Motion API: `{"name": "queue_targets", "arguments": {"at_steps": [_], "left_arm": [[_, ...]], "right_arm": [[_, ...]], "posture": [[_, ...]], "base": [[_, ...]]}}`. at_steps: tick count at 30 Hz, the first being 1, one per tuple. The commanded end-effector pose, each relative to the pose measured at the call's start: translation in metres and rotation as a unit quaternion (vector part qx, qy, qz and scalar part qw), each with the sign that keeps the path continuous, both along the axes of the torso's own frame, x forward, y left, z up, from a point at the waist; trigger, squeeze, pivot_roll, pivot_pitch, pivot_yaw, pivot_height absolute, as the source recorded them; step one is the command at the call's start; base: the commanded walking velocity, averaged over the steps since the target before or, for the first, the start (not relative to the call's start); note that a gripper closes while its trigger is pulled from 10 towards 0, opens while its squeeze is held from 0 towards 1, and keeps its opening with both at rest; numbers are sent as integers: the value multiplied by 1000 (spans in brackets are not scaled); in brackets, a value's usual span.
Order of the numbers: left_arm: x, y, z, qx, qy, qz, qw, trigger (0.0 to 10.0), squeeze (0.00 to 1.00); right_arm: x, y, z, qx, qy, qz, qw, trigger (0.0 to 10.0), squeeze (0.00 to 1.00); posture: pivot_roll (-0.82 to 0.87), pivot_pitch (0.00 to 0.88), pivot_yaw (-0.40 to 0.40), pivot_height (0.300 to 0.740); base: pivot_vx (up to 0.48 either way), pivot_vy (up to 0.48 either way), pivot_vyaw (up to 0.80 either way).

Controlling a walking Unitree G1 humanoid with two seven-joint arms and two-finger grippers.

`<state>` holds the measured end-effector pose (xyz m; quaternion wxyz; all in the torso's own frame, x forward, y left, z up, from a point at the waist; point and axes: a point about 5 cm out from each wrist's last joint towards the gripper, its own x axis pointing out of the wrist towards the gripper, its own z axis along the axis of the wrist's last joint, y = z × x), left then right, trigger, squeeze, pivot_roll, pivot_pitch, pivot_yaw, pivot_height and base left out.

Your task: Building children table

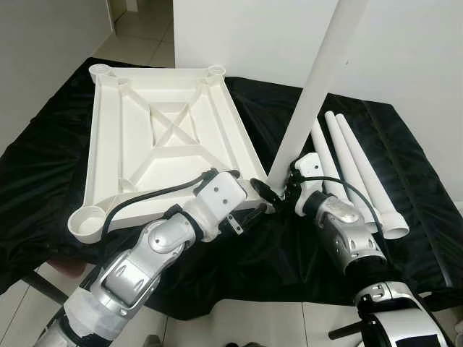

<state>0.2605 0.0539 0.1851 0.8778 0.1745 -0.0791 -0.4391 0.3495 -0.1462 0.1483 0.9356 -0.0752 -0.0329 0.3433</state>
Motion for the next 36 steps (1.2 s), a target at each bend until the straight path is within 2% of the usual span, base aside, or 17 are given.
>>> {"name": "queue_targets", "arguments": {"at_steps": [1,2,5,6,9,10,21,22,28,29,30,31,36], "left_arm": [[-4,-5,-4,21,11,-47,999,10000,0],[-4,-5,-4,21,11,-48,999,10000,0],[-4,-6,-4,21,11,-49,999,10000,0],[-4,-6,-4,21,11,-49,999,10000,0],[-4,-6,-4,21,11,-49,999,10000,0],[-4,-6,-4,21,11,-51,998,10000,0],[-4,-6,-4,21,11,-52,998,10000,0],[-4,-6,-4,22,11,-52,998,10000,0],[-4,-5,-3,24,10,-51,998,10000,0],[-4,-5,-3,23,10,-52,998,10000,0],[-4,-5,-3,23,10,-52,998,10000,0],[-4,-6,-4,22,10,-52,998,10000,0],[-5,-6,-5,22,11,-54,998,10000,0]], "right_arm": [[1,-3,2,-10,-5,2,1000,7882,0],[2,-4,3,-10,-5,3,1000,5020,0],[3,-7,4,-12,-4,10,1000,4784,0],[3,-8,4,-13,-4,12,1000,2510,0],[3,-8,4,-13,-4,12,1000,2510,0],[4,-11,3,-8,-2,15,1000,0,0],[4,-13,-2,-1,8,12,1000,0,0],[4,-13,-5,10,18,5,1000,10000,0],[4,-14,-10,32,33,-25,999,10000,0],[5,-13,-12,40,36,-62,997,10000,0],[5,-13,-12,40,36,-62,997,10000,0],[4,-10,-15,45,35,-97,994,10000,0],[2,-2,-20,50,37,-152,986,10000,0]], "posture": [[96,79,-84,740],[96,79,-84,740],[96,79,-84,740],[92,79,-80,740],[92,79,-80,740],[91,81,-78,740],[91,79,-75,740],[91,80,-76,740],[89,80,-76,740],[89,79,-79,740],[89,79,-79,740],[88,76,-83,740],[87,71,-86,740]], "base": [[0,0,0],[0,0,0],[0,0,0],[0,0,0],[0,0,0],[0,0,0],[0,0,0],[0,0,0],[0,0,0],[0,0,0],[0,0,0],[0,0,0],[0,0,0]]}}
